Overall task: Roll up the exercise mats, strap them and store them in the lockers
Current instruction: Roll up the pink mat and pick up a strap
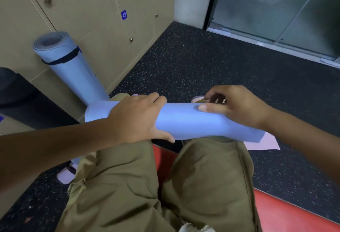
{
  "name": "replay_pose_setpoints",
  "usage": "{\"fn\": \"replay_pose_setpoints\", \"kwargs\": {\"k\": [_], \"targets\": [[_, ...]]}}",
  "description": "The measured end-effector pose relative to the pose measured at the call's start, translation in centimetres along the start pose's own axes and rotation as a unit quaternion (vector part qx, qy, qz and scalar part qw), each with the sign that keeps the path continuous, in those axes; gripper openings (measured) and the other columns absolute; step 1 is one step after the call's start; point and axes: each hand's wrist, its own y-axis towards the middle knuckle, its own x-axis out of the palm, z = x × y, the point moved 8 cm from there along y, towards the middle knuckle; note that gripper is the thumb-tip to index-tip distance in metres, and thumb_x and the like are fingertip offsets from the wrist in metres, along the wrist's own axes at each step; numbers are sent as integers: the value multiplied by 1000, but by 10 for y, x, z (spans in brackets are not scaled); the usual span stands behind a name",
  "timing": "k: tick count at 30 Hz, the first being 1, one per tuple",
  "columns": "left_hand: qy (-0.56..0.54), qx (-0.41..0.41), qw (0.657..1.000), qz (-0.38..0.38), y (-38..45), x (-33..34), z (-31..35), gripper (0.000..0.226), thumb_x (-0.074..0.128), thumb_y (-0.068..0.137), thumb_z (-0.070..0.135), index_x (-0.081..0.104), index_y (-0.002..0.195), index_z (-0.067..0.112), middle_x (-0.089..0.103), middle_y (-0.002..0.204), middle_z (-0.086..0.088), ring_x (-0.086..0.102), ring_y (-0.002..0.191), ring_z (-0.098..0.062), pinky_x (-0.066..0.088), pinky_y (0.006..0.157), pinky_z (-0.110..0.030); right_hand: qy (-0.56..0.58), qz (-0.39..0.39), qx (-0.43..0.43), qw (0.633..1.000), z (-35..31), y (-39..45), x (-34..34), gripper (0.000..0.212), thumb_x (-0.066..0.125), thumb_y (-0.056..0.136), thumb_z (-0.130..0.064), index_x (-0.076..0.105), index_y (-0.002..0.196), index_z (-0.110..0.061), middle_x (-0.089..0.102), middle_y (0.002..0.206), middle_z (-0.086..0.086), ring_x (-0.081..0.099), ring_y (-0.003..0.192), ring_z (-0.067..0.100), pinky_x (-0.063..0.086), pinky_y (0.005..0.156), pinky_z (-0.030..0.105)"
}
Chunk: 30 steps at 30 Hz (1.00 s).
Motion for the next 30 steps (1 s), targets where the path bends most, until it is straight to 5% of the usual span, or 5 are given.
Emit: {"fn": "replay_pose_setpoints", "kwargs": {"k": [6,10,14,20,30], "targets": [[-83,-36,987,-133,28,17,-18,81,58,60,95,55,101,26,61,95,10,58,87,-21,41,72,-37,-243,101,-49,964,-2,-28,8,86,34,79,-91,62,127,-25,65,109,-2,59,98,24,47,85,41],[-135,-40,974,-174,38,27,-24,74,59,55,97,57,91,32,63,84,13,60,81,-16,45,66,-35,-248,117,-53,960,5,-27,9,95,38,72,-93,60,131,-21,66,110,1,60,97,28,46,86,43],[-197,-67,951,-227,48,29,-33,71,59,53,95,59,87,33,67,83,14,64,81,-11,54,77,-39,-225,74,-35,971,10,-4,4,98,37,64,-97,62,123,-24,66,101,2,61,93,29,44,80,40],[-102,-27,977,-186,63,16,-7,94,58,45,100,49,117,40,60,106,19,62,95,-15,51,81,-39,-175,17,-7,984,14,19,1,82,51,64,-91,60,118,-30,67,103,-6,62,93,22,49,80,40],[-78,-20,986,-144,95,14,13,75,74,58,83,45,104,31,60,93,10,56,82,-25,37,66,-37,-112,80,7,990,29,20,-19,77,41,64,-93,66,104,-32,69,89,-11,63,81,14,53,74,38]]}}
